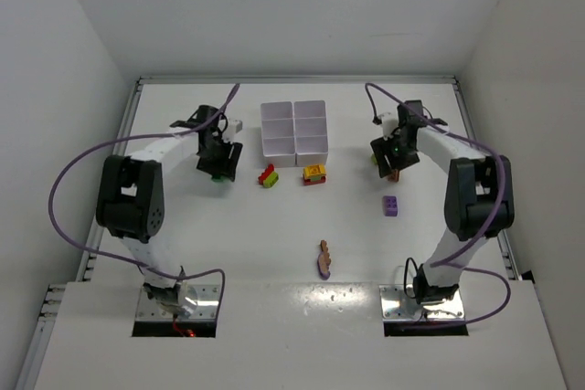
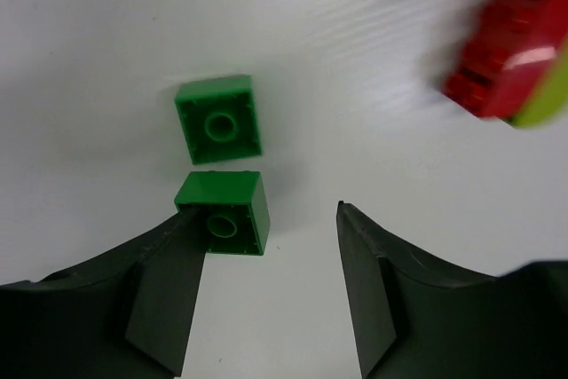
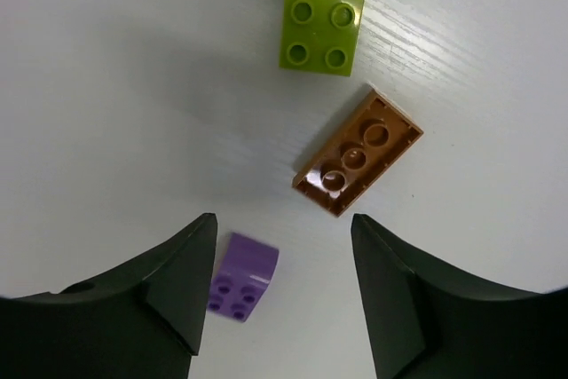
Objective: Sort the legos into containers by color
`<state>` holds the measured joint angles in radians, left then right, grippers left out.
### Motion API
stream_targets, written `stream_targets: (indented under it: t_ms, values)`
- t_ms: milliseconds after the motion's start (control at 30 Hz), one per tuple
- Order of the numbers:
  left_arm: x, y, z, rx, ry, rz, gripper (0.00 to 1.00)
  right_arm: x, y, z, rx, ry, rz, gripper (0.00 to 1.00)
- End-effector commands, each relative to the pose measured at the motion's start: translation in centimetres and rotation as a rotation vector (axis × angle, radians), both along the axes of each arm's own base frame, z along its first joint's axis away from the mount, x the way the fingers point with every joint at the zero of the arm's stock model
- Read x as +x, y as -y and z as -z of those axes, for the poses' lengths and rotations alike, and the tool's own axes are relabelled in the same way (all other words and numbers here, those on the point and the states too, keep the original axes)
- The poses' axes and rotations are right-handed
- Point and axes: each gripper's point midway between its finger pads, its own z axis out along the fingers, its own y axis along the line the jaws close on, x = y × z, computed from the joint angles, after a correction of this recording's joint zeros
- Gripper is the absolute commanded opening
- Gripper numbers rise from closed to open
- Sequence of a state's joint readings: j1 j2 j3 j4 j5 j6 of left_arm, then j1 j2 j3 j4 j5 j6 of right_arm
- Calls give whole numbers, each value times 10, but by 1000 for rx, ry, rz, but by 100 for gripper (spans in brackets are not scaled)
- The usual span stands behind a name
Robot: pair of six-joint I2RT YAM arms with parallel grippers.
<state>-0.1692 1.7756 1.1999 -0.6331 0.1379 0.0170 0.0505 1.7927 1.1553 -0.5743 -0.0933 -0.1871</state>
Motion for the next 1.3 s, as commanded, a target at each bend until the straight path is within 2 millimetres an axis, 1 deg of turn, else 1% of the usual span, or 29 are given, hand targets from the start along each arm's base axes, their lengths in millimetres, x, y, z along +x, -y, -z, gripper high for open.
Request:
stream_targets:
  t_ms: [0, 33, 67, 100, 133, 167, 200, 233, 267, 300, 333, 367, 433, 467, 567, 600, 633, 667, 733, 767, 867, 900, 933, 1033, 1067, 1133, 1167, 1233, 1267]
  values:
    - [6, 26, -76, -119, 249, 254, 65, 0, -16, -53, 126, 118, -13, 63]
    - [-5, 43, -97, -179, 294, 353, 66, -2, -21, -68, 171, 155, -26, 63]
    - [-14, 48, -103, -207, 311, 420, 66, -8, -26, -75, 199, 151, -39, 63]
    - [-30, 56, -109, -219, 326, 577, 66, -10, -30, -81, 216, 164, -61, 63]
    - [-46, 72, -122, -278, 352, 683, 66, -14, -32, -91, 244, 190, -81, 64]
    - [-55, 77, -120, -287, 342, 743, 66, -22, -35, -91, 260, 170, -86, 64]
    - [-75, 87, -119, -290, 321, 879, 66, -27, -39, -91, 276, 166, -109, 64]
    - [-89, 98, -121, -340, 306, 968, 66, -29, -37, -91, 284, 155, -102, 64]
    - [-109, 102, -117, -369, 246, 1037, 66, -32, -33, -90, 280, 159, -100, 64]
    - [-121, 116, -117, -381, 265, 1181, 66, -38, -33, -84, 281, 135, -96, 64]
    - [-132, 126, -119, -415, 267, 1258, 66, -40, -29, -85, 280, 138, -83, 64]
    - [-149, 143, -114, -422, 263, 1385, 66, -44, -22, -78, 269, 123, -69, 64]
    - [-159, 159, -112, -392, 298, 1508, 66, -48, -14, -74, 258, 116, -44, 64]
    - [-169, 175, -110, -379, 349, 1634, 66, -49, -5, -71, 237, 127, -26, 64]
    - [-184, 189, -101, -378, 439, 1834, 66, -45, 18, -70, 187, 150, 37, 64]
    - [-190, 191, -94, -374, 463, 1904, 66, -45, 25, -72, 171, 161, 55, 64]
    - [-198, 198, -89, -386, 520, 2018, 66, -46, 34, -71, 151, 154, 110, 64]
    - [-199, 205, -89, -392, 558, 2062, 66, -44, 46, -71, 144, 162, 166, 64]
    - [-201, 214, -82, -406, 602, 2126, 65, -45, 56, -75, 163, 169, 253, 64]
    - [-204, 220, -75, -430, 588, 2153, 64, -47, 69, -78, 165, 187, 307, 64]
    - [-201, 239, -72, -437, 656, 2234, 61, -48, 76, -83, 216, 203, 356, 64]
    - [-198, 242, -63, -447, 626, 2232, 61, -49, 81, -90, 227, 216, 385, 64]
    - [-193, 255, -71, -453, 658, 2242, 61, -49, 83, -94, 232, 231, 389, 64]
    - [-185, 271, -71, -505, 624, 2217, 60, -52, 81, -101, 254, 234, 389, 64]
    - [-174, 268, -81, -507, 624, 2193, 59, -52, 82, -105, 266, 248, 391, 64]
    - [-167, 262, -88, -512, 618, 2161, 59, -58, 72, -109, 301, 233, 350, 64]
    - [-156, 251, -91, -496, 616, 2116, 59, -58, 70, -114, 307, 249, 331, 64]
    - [-146, 232, -98, -473, 620, 2054, 59, -61, 53, -116, 351, 247, 275, 64]
    - [-135, 209, -105, -450, 607, 1952, 59, -61, 49, -121, 362, 263, 250, 64]
